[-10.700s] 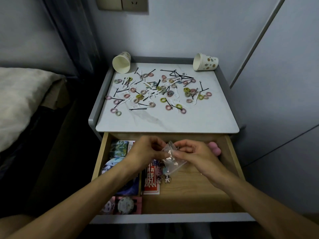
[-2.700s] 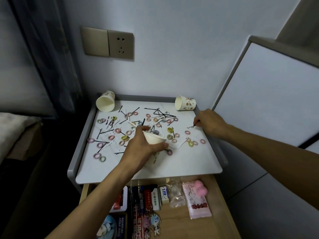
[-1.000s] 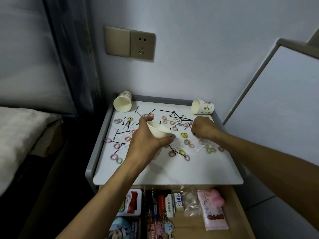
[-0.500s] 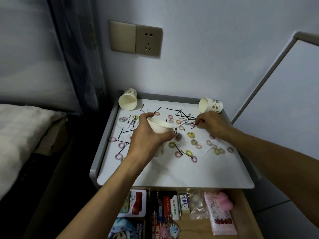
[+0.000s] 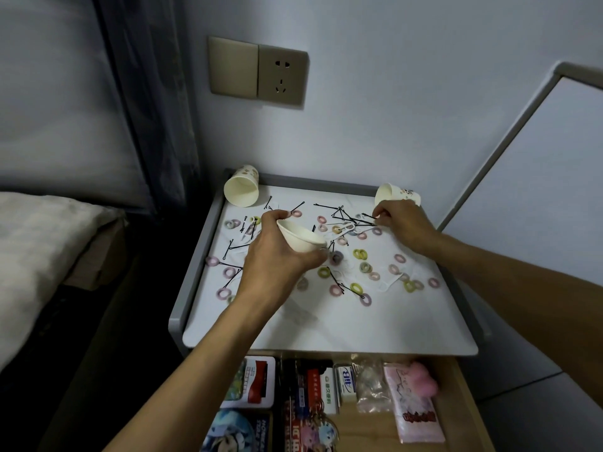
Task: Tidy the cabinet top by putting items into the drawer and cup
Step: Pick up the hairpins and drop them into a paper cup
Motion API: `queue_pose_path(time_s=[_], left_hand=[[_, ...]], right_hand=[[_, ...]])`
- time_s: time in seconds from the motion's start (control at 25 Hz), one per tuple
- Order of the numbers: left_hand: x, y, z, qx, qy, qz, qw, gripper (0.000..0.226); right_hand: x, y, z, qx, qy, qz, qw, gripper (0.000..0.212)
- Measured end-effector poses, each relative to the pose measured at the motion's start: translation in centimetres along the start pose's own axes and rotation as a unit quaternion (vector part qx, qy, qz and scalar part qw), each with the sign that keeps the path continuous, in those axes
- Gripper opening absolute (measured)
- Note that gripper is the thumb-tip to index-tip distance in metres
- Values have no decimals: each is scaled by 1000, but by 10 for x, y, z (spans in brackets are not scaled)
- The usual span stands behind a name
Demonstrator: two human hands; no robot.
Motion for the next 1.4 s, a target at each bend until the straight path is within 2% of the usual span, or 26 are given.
queue_pose_path(time_s=[0.16, 0.4, 0.6, 0.76, 1.04, 1.4], left_hand=[[0, -2, 3, -5, -14, 47, 999, 84], [4, -8, 9, 13, -20, 75, 997, 88], [-3, -10, 7, 26, -32, 76, 996, 89], [-9, -12, 7, 30, -39, 72, 996, 94], [-10, -13, 8, 27, -36, 67, 997, 93], [-14, -15, 9, 36, -39, 64, 997, 91]], right_hand=[[-8, -6, 24, 13, -18, 9, 1000, 9], [-24, 3, 24, -43, -13, 94, 995, 4], [-27, 3, 20, -23, -4, 56, 998, 9], [-26, 2, 17, -16, 5, 13, 1000, 4], [-20, 22, 18, -57, 10, -34, 998, 10], [-9, 36, 15, -85, 56, 25, 994, 6]])
Point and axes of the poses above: each hand's wrist, its own z-axis towards the middle knuckle, its own x-axis out of the back of the hand, y = z × x, the point moved 7 cm from there along z, towards the middle knuckle, and after that the axes turned 4 degrees about x, right-handed, at the moved point
